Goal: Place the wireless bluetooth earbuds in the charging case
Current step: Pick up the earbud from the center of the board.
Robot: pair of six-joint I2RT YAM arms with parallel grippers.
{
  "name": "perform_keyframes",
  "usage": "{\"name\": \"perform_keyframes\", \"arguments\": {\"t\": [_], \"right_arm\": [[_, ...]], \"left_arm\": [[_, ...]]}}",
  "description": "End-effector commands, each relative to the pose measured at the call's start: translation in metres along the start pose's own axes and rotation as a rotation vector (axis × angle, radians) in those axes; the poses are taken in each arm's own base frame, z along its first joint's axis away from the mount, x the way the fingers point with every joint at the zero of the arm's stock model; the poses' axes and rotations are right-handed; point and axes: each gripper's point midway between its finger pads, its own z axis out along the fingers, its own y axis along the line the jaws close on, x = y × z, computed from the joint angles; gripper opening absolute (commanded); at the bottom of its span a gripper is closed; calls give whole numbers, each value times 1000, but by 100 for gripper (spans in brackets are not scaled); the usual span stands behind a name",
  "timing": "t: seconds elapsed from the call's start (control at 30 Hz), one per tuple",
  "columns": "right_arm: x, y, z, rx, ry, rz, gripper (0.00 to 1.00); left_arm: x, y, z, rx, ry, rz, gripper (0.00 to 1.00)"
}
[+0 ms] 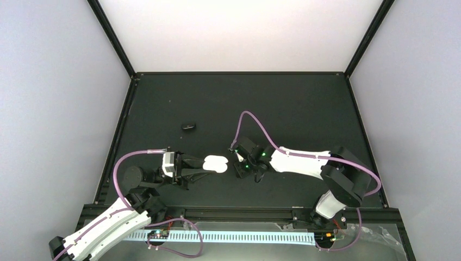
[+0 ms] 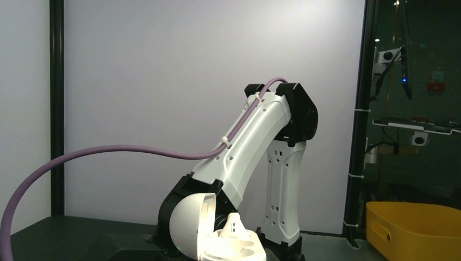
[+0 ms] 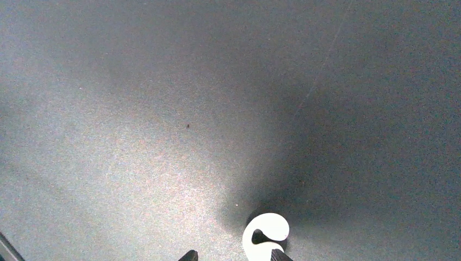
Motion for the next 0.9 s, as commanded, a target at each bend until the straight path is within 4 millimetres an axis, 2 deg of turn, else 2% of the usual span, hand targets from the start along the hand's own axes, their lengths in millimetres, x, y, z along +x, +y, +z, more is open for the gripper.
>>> {"name": "perform_keyframes", "arguments": {"t": [0.0,0.23,0.5,0.7,0.87], "right_arm": [[-12,6,1,-8,-30,-16,34],[-8,4,9,-1,-11,-18,33],[0,-10,16,63,15,-8,32],[0,-26,13,149,6,5,28],[1,-30,11,170,3,2,25]], "left_arm": [[-9,-2,1,1,-22,31,2],[-9,-2,1,0,-22,32,1],[-8,-2,1,-2,-20,32,2],[-8,-1,1,-4,-21,31,2],[-8,-1,1,-7,-20,32,2]]}}
